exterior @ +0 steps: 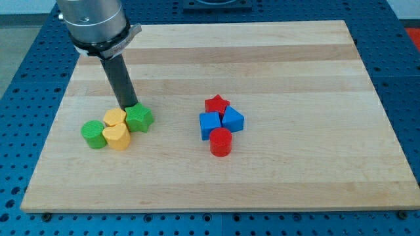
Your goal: Slide yellow hexagon closer to blue triangle
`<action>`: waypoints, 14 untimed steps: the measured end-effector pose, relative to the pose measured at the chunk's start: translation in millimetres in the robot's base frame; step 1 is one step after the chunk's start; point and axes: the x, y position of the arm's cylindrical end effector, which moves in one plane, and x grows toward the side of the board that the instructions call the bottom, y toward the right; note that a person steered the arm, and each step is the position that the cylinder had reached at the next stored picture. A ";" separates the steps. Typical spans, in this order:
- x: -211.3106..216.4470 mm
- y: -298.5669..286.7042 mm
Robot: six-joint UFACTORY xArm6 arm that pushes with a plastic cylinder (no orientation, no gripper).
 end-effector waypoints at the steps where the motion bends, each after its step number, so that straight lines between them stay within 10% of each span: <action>1: 4.9 9.6; 8: 117.7 42.1; 14: 134.1 110.4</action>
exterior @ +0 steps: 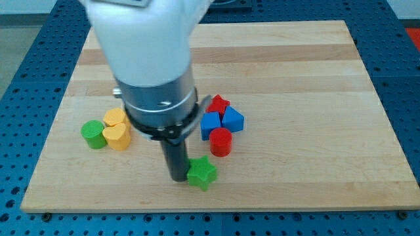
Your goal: Slide yellow hexagon closer to blue triangle
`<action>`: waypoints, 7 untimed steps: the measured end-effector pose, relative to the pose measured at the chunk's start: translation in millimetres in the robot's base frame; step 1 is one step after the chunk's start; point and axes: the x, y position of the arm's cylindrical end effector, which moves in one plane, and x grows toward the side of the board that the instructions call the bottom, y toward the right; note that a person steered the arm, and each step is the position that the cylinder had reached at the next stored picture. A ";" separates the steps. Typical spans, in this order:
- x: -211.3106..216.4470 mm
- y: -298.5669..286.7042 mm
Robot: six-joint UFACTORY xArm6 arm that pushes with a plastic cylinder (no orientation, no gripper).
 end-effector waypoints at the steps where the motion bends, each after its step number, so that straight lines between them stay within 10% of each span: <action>1: 0.0 29.5; 7: -68.4 49.7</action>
